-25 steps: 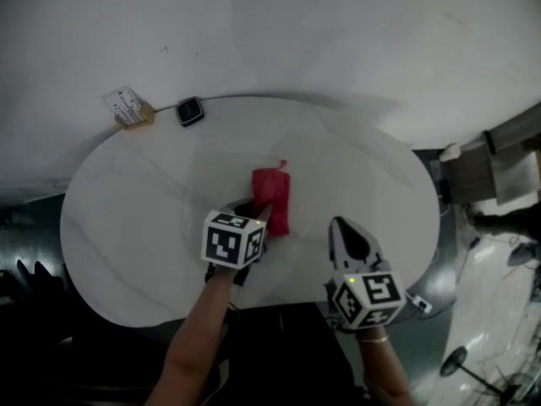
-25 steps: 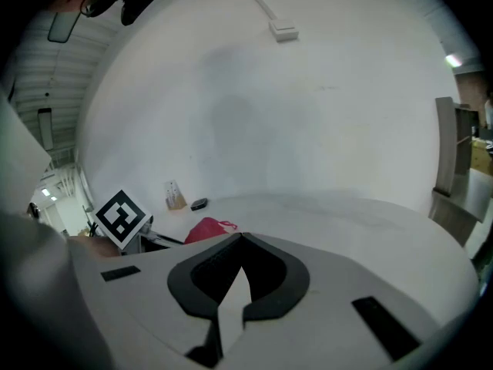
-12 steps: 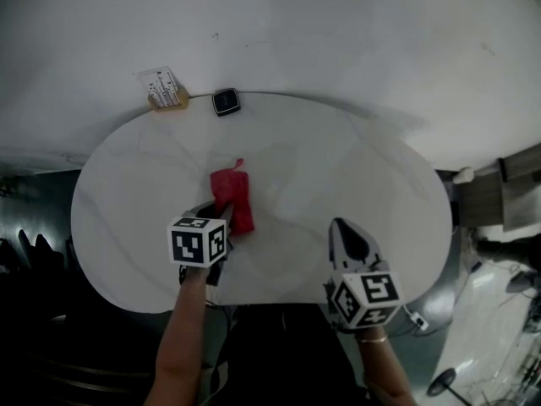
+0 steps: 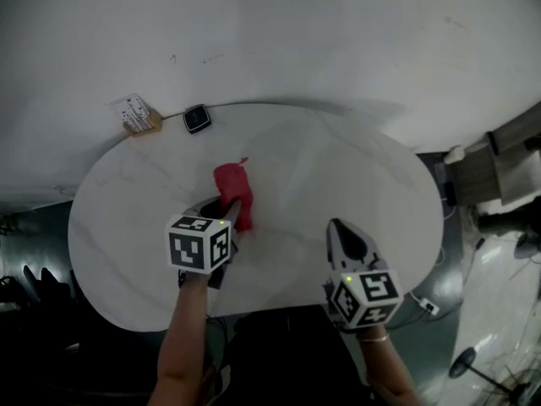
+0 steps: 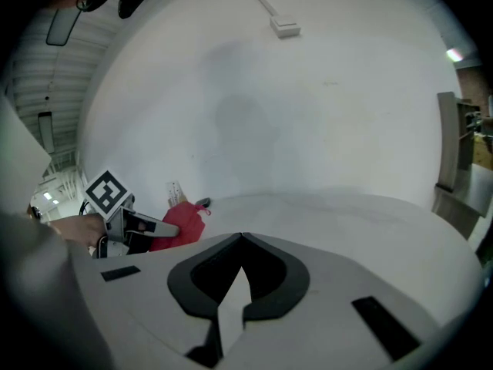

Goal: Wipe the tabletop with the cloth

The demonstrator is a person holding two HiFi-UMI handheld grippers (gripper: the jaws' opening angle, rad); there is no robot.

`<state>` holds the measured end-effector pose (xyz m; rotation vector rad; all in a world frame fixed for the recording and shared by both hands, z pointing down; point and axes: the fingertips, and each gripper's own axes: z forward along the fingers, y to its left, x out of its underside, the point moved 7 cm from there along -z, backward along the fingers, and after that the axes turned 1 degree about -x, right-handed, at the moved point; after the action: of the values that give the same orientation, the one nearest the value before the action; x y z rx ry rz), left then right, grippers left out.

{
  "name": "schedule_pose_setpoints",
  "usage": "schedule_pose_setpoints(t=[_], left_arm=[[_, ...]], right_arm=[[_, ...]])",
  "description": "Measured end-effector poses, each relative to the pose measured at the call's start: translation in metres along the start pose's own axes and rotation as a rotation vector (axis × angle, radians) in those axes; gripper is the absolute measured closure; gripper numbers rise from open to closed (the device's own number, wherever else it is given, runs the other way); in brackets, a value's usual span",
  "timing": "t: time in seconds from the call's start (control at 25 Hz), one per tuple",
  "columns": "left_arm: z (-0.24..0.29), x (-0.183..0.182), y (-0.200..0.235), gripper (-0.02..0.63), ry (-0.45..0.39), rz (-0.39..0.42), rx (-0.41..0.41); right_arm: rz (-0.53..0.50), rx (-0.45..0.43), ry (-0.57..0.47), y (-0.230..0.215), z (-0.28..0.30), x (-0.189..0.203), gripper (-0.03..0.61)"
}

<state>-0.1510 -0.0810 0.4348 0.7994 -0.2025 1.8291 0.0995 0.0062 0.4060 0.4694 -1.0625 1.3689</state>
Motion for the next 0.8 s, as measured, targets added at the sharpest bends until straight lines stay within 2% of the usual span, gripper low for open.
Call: schedule_pose_setpoints(t=[0.28, 0.44, 0.6, 0.8], left_arm=[[0.059, -0.057, -0.101, 0.563, -0.046, 0.056, 0.281], [0.097, -0.072, -0.156, 0.563, -0.009, 0.086, 0.389], [0.13, -0.071, -0.181, 0.563, 0.053, 0.12, 0.381], [0.145, -0.06, -0.157, 0.563, 0.115, 0.097, 0.295]], right_arm=[[0.04, 0.077, -0.017, -0.025, -0.015, 0.001, 0.577], [0.066, 0.127, -0.02, -0.041, -0.025, 0.001, 0.577], [0.083, 0.152, -0.015, -0.052, -0.03, 0.004, 0.577], [0.08, 0.138, 0.001, -0.053, -0.025, 0.003, 0.575]])
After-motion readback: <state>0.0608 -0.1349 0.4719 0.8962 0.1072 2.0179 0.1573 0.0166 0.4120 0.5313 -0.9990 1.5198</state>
